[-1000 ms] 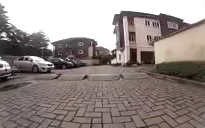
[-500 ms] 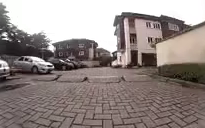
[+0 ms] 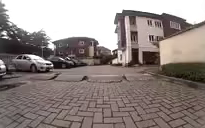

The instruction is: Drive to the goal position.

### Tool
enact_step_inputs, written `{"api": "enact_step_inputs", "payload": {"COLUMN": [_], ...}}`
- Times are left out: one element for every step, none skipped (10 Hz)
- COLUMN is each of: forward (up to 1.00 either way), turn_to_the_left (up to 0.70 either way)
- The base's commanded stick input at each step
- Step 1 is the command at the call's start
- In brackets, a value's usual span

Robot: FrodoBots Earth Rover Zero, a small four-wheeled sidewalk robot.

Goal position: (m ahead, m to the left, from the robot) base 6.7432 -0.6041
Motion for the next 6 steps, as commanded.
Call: {"api": "enact_step_inputs", "payload": {"forward": [0.5,0.5,0.5,0.5,0.5,0.5], "turn_to_the_left": [0.0,0.0,0.0,0.0,0.0,0.0]}}
